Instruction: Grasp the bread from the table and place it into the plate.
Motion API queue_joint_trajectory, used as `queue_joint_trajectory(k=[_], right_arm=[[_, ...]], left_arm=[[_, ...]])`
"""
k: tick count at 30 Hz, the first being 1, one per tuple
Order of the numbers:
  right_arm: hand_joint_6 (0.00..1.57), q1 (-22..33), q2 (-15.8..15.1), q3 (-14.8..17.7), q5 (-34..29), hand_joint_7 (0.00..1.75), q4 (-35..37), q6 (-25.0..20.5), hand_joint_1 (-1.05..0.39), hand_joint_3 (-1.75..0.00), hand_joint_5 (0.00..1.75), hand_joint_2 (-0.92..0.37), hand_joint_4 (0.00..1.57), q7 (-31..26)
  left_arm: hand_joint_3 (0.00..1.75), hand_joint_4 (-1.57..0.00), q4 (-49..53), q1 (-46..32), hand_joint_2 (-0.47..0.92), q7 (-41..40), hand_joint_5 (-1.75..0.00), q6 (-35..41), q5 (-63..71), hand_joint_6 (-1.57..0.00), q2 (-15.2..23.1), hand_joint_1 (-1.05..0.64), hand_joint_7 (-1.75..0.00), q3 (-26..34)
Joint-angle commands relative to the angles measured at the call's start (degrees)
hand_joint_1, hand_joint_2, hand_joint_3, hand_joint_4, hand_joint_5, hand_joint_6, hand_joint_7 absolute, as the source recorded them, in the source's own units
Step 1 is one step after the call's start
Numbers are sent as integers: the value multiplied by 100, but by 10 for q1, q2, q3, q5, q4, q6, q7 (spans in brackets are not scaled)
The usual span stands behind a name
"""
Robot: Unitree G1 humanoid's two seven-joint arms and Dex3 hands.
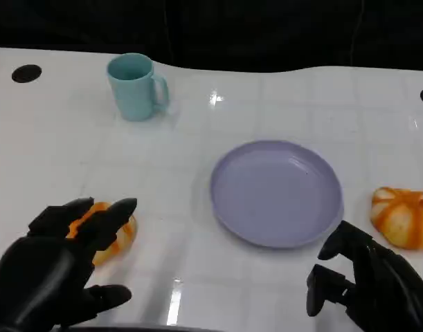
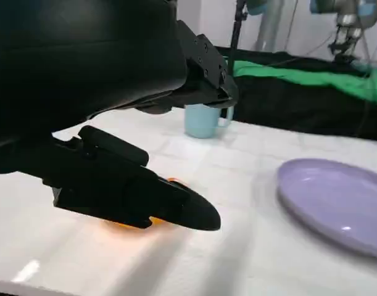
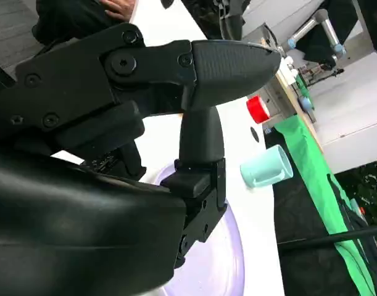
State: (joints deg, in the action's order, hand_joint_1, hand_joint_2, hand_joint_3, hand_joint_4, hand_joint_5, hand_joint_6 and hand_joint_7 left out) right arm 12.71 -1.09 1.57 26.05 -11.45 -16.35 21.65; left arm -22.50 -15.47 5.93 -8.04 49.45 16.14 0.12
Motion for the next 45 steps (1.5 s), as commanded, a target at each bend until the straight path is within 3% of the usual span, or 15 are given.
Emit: queue_joint_trajectory(k=[1, 16, 22, 38, 41, 45], right_arm=[[47, 2, -4, 3, 5, 174, 0, 5, -55, -47, 175, -92, 76, 5], [47, 3, -5, 4, 3, 174, 1, 9, -55, -47, 175, -92, 76, 5], [45, 6, -6, 0, -8, 175, -7, 1, -55, -47, 175, -92, 74, -10], [45, 7, -7, -2, -6, 175, -7, 1, -55, -45, 175, -92, 74, -13], [45, 6, -6, -3, -9, 175, -3, 9, -56, -45, 175, -92, 74, -10], [45, 5, -5, -3, -5, 174, -2, 9, -56, -46, 175, -92, 74, -9]], left_arm=[[0, -10, -19, 8, 91, 13, -18, 29, 21, -28, 16, -51, 0, -9], [0, -9, 8, 68, 86, 54, -10, 113, 93, -22, 36, -46, 0, -62], [1, -7, 89, 130, 88, 72, -7, 130, 101, -19, 59, -47, 0, -90], [0, -8, 93, 138, 88, 66, -5, 151, 88, -18, 77, -48, 0, -110], [0, -6, 270, 244, 89, 97, -4, 155, 80, -14, 72, -47, 0, -149], [0, -6, 342, 285, 89, 87, -3, 155, 67, -13, 74, -46, 0, -168]])
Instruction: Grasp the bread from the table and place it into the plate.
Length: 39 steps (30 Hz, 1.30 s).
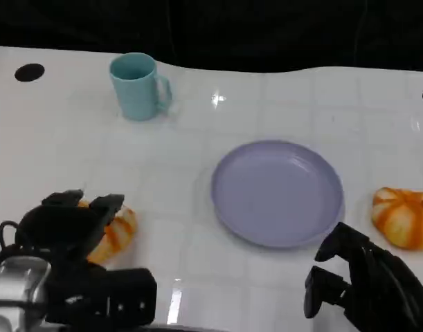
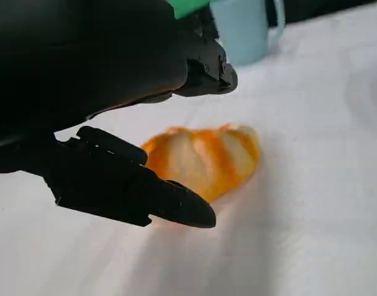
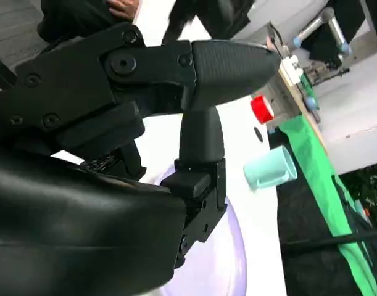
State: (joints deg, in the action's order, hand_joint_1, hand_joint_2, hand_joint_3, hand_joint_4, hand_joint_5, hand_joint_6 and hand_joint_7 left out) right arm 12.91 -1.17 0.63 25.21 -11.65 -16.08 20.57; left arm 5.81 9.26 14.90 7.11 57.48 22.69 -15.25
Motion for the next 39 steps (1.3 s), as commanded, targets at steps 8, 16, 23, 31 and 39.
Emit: queue_joint_trajectory(k=[8, 16, 23, 31, 39], right_arm=[[47, 3, -2, 7, 4, 173, 0, 7, -56, -45, 175, -92, 76, 1], [48, 4, 0, 9, 8, 172, 2, 7, -56, -45, 175, -92, 75, 3], [47, 5, -2, 8, 5, 172, -3, 3, -55, -45, 175, -92, 74, -1], [46, 5, -1, 9, 9, 173, -1, 5, -55, -46, 175, -92, 74, 3], [46, 5, -3, 10, 9, 173, -1, 2, -57, -44, 175, -92, 74, 1]], left_arm=[[0, -7, 153, 84, 88, -44, -3, -4, -38, -12, 10, -49, 0, -42], [0, -6, 224, 118, 89, -80, -2, -14, -57, -12, 5, -51, 0, -70], [1, -7, 271, 142, 90, -92, -2, -38, -83, -13, 6, -50, 0, -85], [18, -55, 343, 155, 92, -151, -78, -98, -139, -62, -3, -33, -9, -69], [41, -81, 423, 172, 91, -249, -167, -154, -162, -87, -8, -29, -120, -77]])
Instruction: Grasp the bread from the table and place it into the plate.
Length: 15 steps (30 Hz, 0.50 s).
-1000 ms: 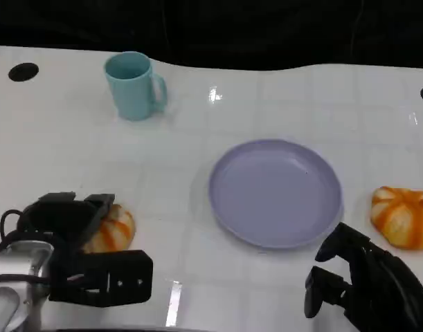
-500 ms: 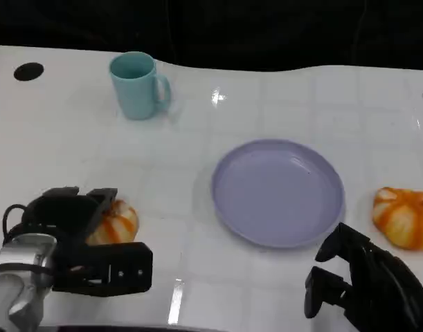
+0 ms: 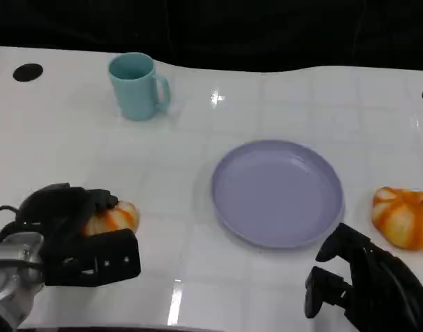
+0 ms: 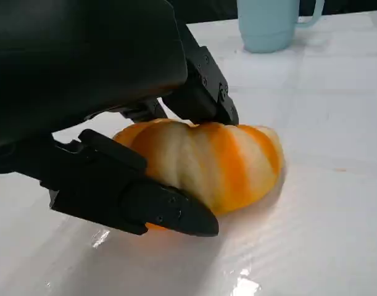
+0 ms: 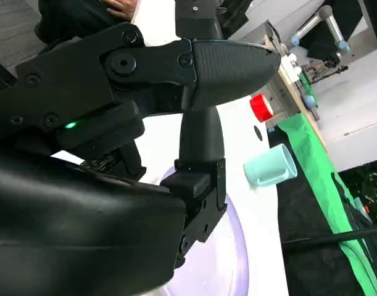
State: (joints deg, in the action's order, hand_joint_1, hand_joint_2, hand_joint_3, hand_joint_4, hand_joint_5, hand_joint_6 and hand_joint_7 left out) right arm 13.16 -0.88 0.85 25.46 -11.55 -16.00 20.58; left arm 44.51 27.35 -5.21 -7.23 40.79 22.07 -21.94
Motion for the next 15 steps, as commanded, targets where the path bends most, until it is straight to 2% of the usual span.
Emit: queue_joint_trajectory(k=[1, 2, 4, 10, 15], right_arm=[[46, 1, -6, 8, 7, 173, -1, 2, -57, -44, 175, -92, 74, 3], [46, 1, -6, 9, 9, 173, 1, 3, -56, -44, 175, -92, 74, 5], [46, 0, -5, 9, 11, 173, 2, 3, -56, -44, 175, -92, 74, 6], [47, 0, -5, 8, 8, 174, 2, 5, -56, -44, 175, -92, 75, 6], [46, -1, -8, 7, 6, 174, 2, 8, -56, -46, 175, -92, 75, 11]], left_arm=[[43, -82, 50, -7, 90, -71, -171, -21, 8, -79, -2, -29, -138, -14], [45, -83, 61, -5, 91, -86, -173, -29, 9, -69, -2, -31, -156, -18], [48, -83, 81, 0, 92, -112, -174, -43, 8, -60, -3, -33, -171, -23], [43, -79, 109, 5, 92, -169, -175, -76, -3, -55, -4, -34, -175, -22], [46, -78, 102, 9, 92, -185, -175, -94, -9, -55, 1, -31, -175, -19]])
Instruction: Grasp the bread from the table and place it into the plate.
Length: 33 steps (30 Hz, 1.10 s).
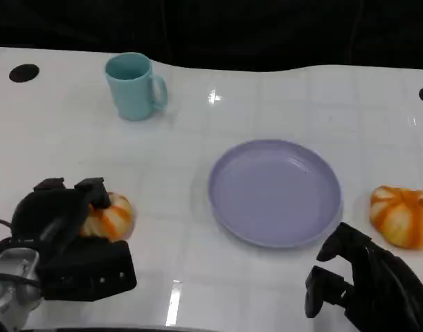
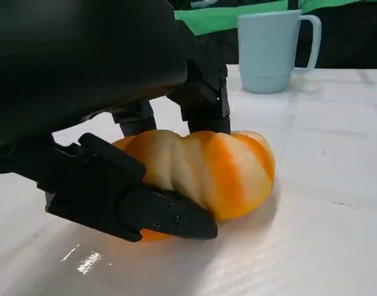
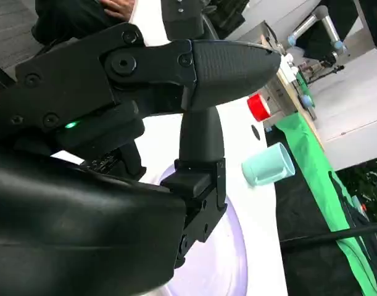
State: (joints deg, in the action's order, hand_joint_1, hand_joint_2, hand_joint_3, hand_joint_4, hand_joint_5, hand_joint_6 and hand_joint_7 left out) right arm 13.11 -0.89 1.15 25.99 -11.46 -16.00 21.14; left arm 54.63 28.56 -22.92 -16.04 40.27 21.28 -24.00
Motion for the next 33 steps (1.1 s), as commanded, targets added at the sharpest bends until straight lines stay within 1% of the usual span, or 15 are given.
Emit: queue_joint_trajectory(k=[1, 3, 4, 7, 9, 13, 14, 18, 22, 23, 26, 28, 29, 30, 33], right_arm=[[46, -1, -8, 5, 2, 174, 3, 6, -56, -46, 175, -92, 75, 6], [46, -1, -5, 7, 6, 175, 4, 3, -56, -46, 175, -92, 75, 4], [46, -1, -5, 7, 3, 174, 4, 6, -56, -46, 175, -92, 76, 4], [46, 0, -5, 5, -3, 175, 2, 9, -55, -46, 175, -92, 75, 0], [46, 0, -6, 4, -5, 175, -1, 5, -55, -46, 175, -92, 75, -3], [46, 0, -7, 3, -9, 175, 0, 7, -56, -45, 175, -92, 75, -4], [45, 0, -7, 3, -10, 175, 0, 5, -56, -45, 175, -92, 74, -6], [45, 0, -6, 3, -9, 175, -1, 4, -55, -45, 175, -92, 74, -4], [45, 0, -6, 4, -7, 175, 0, 4, -55, -44, 175, -92, 74, -2], [45, 0, -6, 4, -6, 174, 0, 3, -55, -45, 175, -92, 73, -1], [45, -1, -4, 5, 0, 174, -1, -4, -56, -45, 175, -92, 74, -1], [45, -2, -4, 5, 3, 174, 1, -3, -55, -44, 175, -92, 74, 1], [45, -2, -4, 5, 1, 174, 3, 1, -56, -44, 175, -92, 75, 3], [46, -3, -5, 4, -1, 174, 5, 4, -56, -44, 175, -92, 75, 5], [46, -3, -5, 4, -2, 174, 6, 6, -56, -44, 175, -92, 75, 7]], left_arm=[[49, -78, -3, -3, 92, -2, -175, -9, -8, -56, 9, -31, -175, 4], [55, -79, -9, -3, 92, 4, -175, -16, -15, -59, 11, -29, -175, 7], [61, -80, -13, -3, 89, 1, -175, -21, -16, -60, 11, -28, -175, 8], [68, -82, -24, -6, 84, -20, -175, -31, -17, -62, 9, -27, -175, 13], [70, -82, -34, -7, 81, -33, -175, -35, -19, -61, 6, -30, -175, 18], [65, -83, -63, -9, 81, -37, -175, -22, -15, -59, 3, -32, -175, 19], [59, -83, -70, -9, 82, -35, -175, -19, -14, -58, 4, -31, -175, 19], [48, -83, -91, -5, 84, -27, -175, -18, -15, -58, 1, -28, -175, 18], [47, -83, -104, 3, 85, -18, -175, -13, -16, -60, -7, -25, -175, 17], [65, -85, -105, 6, 78, -20, -175, -14, -16, -62, -10, -23, -175, 17], [91, -87, -108, 14, 64, -20, -175, -15, -15, -66, -19, -20, -175, 15], [94, -88, -110, 19, 60, -21, -175, -10, -10, -66, -24, -19, -175, 12], [85, -87, -110, 22, 61, -21, -175, -11, -8, -64, -25, -18, -175, 11], [81, -87, -110, 24, 62, -21, -175, -12, -7, -63, -26, -18, -175, 11], [77, -86, -109, 25, 62, -21, -175, -14, -6, -62, -28, -18, -175, 11]])
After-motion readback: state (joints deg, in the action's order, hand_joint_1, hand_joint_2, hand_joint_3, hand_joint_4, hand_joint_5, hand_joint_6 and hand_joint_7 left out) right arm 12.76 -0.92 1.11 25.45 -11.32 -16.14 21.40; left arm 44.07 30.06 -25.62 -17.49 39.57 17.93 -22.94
